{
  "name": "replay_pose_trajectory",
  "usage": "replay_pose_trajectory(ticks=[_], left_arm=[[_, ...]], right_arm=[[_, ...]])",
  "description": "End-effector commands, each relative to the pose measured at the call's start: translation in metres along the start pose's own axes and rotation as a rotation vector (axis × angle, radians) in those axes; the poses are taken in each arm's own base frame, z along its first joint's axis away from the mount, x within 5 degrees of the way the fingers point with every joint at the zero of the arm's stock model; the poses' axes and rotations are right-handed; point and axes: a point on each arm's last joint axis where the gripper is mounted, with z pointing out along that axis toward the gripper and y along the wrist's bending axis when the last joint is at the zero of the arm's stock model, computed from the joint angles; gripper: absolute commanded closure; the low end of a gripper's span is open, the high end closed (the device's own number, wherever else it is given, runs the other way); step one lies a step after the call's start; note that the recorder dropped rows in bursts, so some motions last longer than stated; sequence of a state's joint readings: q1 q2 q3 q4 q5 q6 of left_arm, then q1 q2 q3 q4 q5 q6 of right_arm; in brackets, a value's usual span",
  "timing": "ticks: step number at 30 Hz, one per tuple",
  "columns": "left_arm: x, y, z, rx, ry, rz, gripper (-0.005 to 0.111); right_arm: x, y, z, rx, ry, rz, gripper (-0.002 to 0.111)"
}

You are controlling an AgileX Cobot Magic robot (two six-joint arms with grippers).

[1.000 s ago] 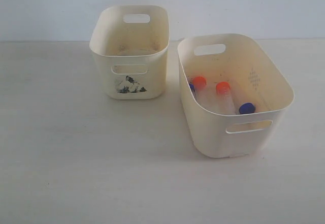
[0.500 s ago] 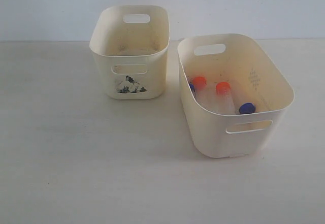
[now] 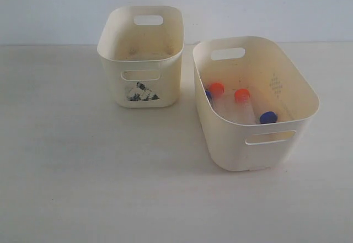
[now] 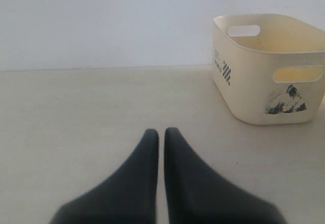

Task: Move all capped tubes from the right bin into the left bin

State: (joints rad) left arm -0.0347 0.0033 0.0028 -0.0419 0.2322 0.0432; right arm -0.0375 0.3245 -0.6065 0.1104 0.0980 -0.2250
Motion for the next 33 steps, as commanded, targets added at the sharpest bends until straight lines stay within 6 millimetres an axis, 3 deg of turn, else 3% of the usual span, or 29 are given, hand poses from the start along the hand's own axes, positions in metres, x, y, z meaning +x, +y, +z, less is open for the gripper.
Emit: replay_pose_trajectory(ticks=[1, 4, 10, 16, 21, 24, 28, 33], left_arm=[[-0.002, 0.000, 0.000, -0.001, -0.013, -0.007, 0.102], [-0.002, 0.000, 0.000, -0.001, -0.013, -0.007, 0.102], [-0.002, 0.000, 0.000, -0.001, -0.013, -0.007, 0.102], [-0.002, 0.000, 0.000, -0.001, -0.013, -0.007, 0.102], [-0.002, 0.000, 0.000, -0.001, -0.013, -0.007, 0.102], [-0.002, 0.000, 0.000, -0.001, -0.013, -0.007, 0.102], [-0.002, 0.000, 0.000, -0.001, -0.013, -0.007, 0.102], [-0.002, 0.000, 0.000, -0.001, -0.013, -0.007, 0.102]], right_arm=[[0.012, 0.004, 0.051, -0.087, 0.422, -0.023, 0.107], [0.021, 0.004, 0.081, -0.094, 0.488, -0.020, 0.107], [0.042, 0.005, 0.120, -0.079, 0.493, -0.014, 0.107], [0.061, 0.008, 0.139, -0.071, 0.531, 0.099, 0.107], [0.076, 0.011, 0.157, -0.008, 0.526, 0.385, 0.107], [0.092, 0.016, 0.166, -0.025, 0.591, 0.371, 0.107], [0.100, 0.042, 0.174, -0.174, 0.624, 0.203, 0.107], [0.083, 0.086, 0.193, -0.415, 0.662, 0.100, 0.109]])
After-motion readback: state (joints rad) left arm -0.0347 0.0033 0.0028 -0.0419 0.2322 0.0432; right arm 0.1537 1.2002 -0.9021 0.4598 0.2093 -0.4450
